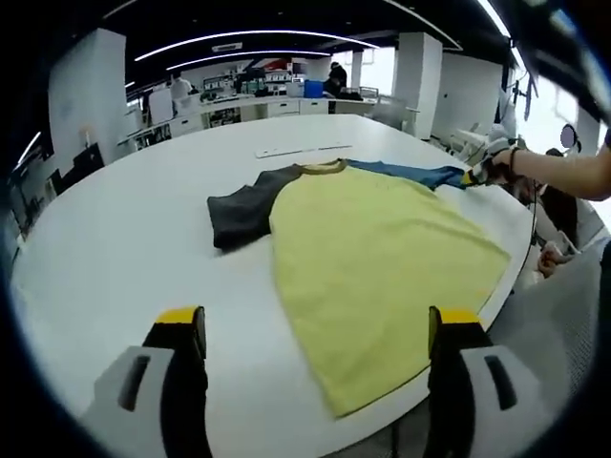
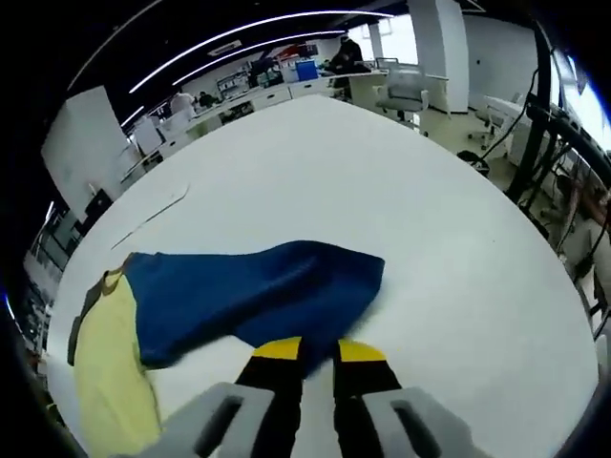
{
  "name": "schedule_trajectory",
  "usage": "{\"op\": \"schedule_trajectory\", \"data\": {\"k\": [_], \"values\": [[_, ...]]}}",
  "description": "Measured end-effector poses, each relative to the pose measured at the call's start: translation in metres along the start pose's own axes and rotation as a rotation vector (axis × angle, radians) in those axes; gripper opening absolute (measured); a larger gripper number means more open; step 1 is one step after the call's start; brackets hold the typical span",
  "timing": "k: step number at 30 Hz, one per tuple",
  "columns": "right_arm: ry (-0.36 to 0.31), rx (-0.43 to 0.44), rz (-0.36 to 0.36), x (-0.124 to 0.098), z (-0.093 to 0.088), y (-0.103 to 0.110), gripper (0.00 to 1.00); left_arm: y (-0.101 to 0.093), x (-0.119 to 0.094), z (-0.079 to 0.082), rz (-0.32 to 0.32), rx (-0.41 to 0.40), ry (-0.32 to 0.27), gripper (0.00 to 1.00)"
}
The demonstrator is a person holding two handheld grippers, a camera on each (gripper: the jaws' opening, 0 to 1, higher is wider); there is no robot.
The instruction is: Fold the garment on the visible template until the final outline fits inside the template.
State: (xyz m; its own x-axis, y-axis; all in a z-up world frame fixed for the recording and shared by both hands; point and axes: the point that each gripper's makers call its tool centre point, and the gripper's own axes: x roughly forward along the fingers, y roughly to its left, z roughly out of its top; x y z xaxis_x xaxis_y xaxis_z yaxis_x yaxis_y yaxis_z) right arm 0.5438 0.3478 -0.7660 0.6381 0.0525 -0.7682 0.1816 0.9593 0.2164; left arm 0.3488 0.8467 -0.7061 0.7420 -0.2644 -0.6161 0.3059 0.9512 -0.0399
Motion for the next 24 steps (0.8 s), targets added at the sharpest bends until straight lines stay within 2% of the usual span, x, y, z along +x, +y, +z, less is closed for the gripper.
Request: {"op": "schedule_trajectory", "data": {"k": [2,4,8,16,24], "values": [[-0.002,0.006,0.005,0.0,0.0,-0.001,0.0,0.001,-0.001,-0.001,0.005,0.002,0.004,0.93],[-0.003,-0.025,0.011,-0.003,0.003,-0.002,0.0,0.002,-0.003,-0.002,0.004,-0.003,0.005,0.93],[0.005,-0.05,0.001,-0.009,0.012,-0.014,0.0,0.002,-0.005,-0.003,0.004,-0.007,0.014,0.92],[0.019,-0.138,-0.035,-0.02,0.022,-0.04,0.0,0.0,-0.009,0.006,-0.006,-0.015,-0.01,0.94],[0.048,-0.152,-0.03,-0.021,0.017,-0.044,0.0,-0.005,-0.01,0.005,-0.027,-0.013,-0.001,0.95]]}}
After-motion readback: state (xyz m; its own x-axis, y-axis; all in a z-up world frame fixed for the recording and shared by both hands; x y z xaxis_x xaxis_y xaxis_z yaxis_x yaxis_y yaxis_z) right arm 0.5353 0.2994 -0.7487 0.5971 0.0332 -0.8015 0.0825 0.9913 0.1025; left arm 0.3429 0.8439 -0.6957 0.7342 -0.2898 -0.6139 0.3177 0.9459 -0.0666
